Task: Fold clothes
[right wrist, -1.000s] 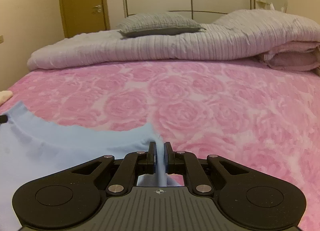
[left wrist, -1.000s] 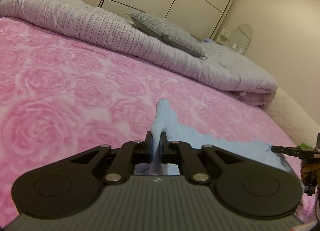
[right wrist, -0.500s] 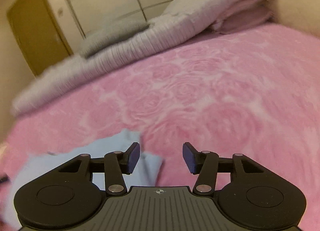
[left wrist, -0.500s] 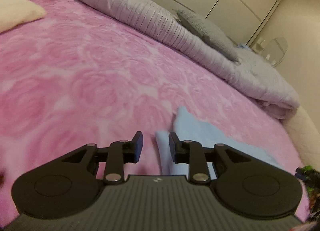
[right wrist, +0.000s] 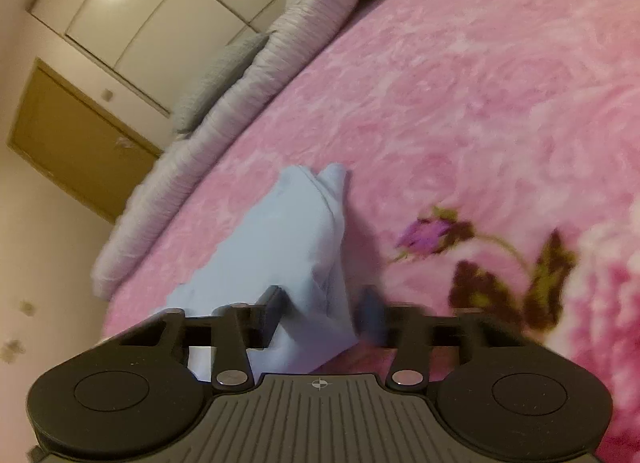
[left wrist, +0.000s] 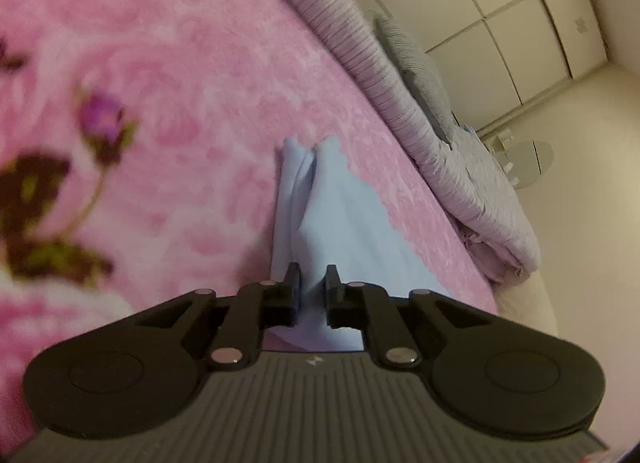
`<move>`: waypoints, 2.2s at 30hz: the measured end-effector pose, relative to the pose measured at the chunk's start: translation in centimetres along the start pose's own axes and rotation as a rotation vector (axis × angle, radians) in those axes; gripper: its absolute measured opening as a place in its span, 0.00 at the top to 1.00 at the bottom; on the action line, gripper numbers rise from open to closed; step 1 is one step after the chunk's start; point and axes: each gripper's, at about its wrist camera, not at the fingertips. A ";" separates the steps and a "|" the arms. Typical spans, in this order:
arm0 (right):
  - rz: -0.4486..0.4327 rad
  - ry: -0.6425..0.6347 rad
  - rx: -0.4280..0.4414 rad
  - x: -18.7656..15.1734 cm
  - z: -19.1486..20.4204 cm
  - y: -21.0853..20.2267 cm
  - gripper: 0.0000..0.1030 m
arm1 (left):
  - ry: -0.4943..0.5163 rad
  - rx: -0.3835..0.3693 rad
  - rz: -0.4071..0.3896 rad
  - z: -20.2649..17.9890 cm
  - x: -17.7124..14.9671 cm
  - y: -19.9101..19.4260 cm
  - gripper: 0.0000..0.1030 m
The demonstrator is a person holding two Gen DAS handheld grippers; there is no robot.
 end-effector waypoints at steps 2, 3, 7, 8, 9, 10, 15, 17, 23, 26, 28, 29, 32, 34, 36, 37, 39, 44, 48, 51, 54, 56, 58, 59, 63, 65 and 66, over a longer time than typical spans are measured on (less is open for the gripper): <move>-0.031 -0.021 -0.022 0.5 0.8 -0.4 0.93 | 0.077 0.028 0.012 -0.6 0.3 0.3 0.95; -0.054 -0.049 -0.031 0.7 1.3 -0.7 0.93 | 0.116 0.042 0.018 -0.9 0.4 0.4 0.95; -0.046 -0.139 -0.131 0.2 2.2 0.6 0.93 | 0.168 0.093 0.064 -0.7 -0.3 1.1 0.94; -0.026 -0.135 -0.157 -0.3 1.9 1.1 0.92 | 0.138 0.094 0.068 -0.2 -0.8 1.2 0.93; -0.017 -0.112 -0.170 -0.9 1.3 1.2 0.92 | 0.128 0.101 0.058 -0.2 -0.9 0.7 0.90; -0.011 -0.092 -0.172 -1.4 0.8 1.0 0.92 | 0.119 0.107 0.047 -0.2 -0.9 0.3 0.89; -0.064 -0.147 -0.219 -0.6 2.3 -1.5 0.90 | 0.223 0.229 -0.004 -3.3 -0.5 -1.6 0.90; -0.148 -0.228 -0.292 -0.2 3.9 -2.9 0.90 | 0.305 0.272 -0.045 -5.4 -0.2 -2.3 0.90; -0.191 -0.440 -0.195 -2.9 8.9 -2.1 0.90 | 0.408 0.155 0.082 -10.0 -1.8 1.6 0.87; -0.114 -0.527 -0.185 -5.4 9.7 0.1 0.91 | 0.476 0.200 0.171 -10.6 -4.0 4.4 0.85; -0.096 -0.556 -0.205 -6.0 9.2 1.0 0.91 | 0.443 0.287 0.181 -9.0 -4.6 5.0 0.84; -0.093 -0.564 -0.220 -6.1 8.8 1.3 0.91 | 0.433 0.299 0.167 -8.4 -5.1 4.0 0.88; -0.108 -0.527 -0.301 -4.6 7.4 1.0 0.91 | 0.393 0.331 0.152 -8.0 -4.9 2.0 0.88; -0.121 -0.502 -0.356 -3.6 7.1 0.2 0.91 | 0.385 0.358 0.145 -8.7 -4.6 1.1 0.88; -0.128 -0.477 -0.374 -3.2 7.1 -1.0 0.90 | 0.376 0.390 0.143 -9.4 -4.4 0.6 0.83; -0.126 -0.456 -0.364 -3.4 7.2 -1.8 0.90 | 0.370 0.400 0.145 -9.8 -4.8 0.3 0.81; -0.103 -0.411 -0.340 -4.4 7.8 -3.3 0.90 | 0.355 0.401 0.154 -10.5 -5.6 -0.2 0.77; 0.008 -0.336 -0.342 -7.2 8.7 -3.4 0.90 | 0.330 0.374 0.183 -11.5 -7.9 -1.0 0.74; 0.039 -0.366 -0.379 -8.8 9.7 -4.4 0.90 | 0.359 0.375 0.178 -12.5 -9.2 -2.5 0.70; 0.032 -0.403 -0.383 -9.4 10.3 -5.2 0.90 | 0.377 0.369 0.178 -13.3 -9.8 -3.4 0.70; 0.021 -0.421 -0.377 -10.3 10.7 -6.2 0.90 | 0.396 0.363 0.170 -14.2 -10.3 -4.1 0.68; 0.017 -0.439 -0.372 -10.9 10.9 -6.6 0.90 | 0.404 0.358 0.165 -14.6 -10.7 -4.5 0.68; 0.016 -0.453 -0.362 -11.5 11.1 -7.1 0.90 | 0.411 0.356 0.165 -15.0 -11.0 -4.9 0.68; 0.015 -0.458 -0.357 -11.8 11.2 -7.3 0.89 | 0.415 0.357 0.165 -15.2 -11.2 -5.1 0.68; 0.008 -0.476 -0.330 -12.5 11.4 -8.4 0.89 | 0.432 0.359 0.169 -16.0 -11.8 -5.5 0.68; 0.000 -0.477 -0.320 -12.6 11.5 -9.0 0.89 | 0.441 0.361 0.164 -16.4 -12.0 -5.8 0.67; -0.004 -0.476 -0.315 -12.7 11.5 -9.2 0.89 | 0.444 0.363 0.163 -16.5 -12.2 -5.8 0.67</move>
Point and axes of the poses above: each gripper's, at about its wrist camera, not at the fingertips, and y roughly the way its jaws point, z to its left, x to its top, and after that the axes turned 14 degrees about -x, right-handed
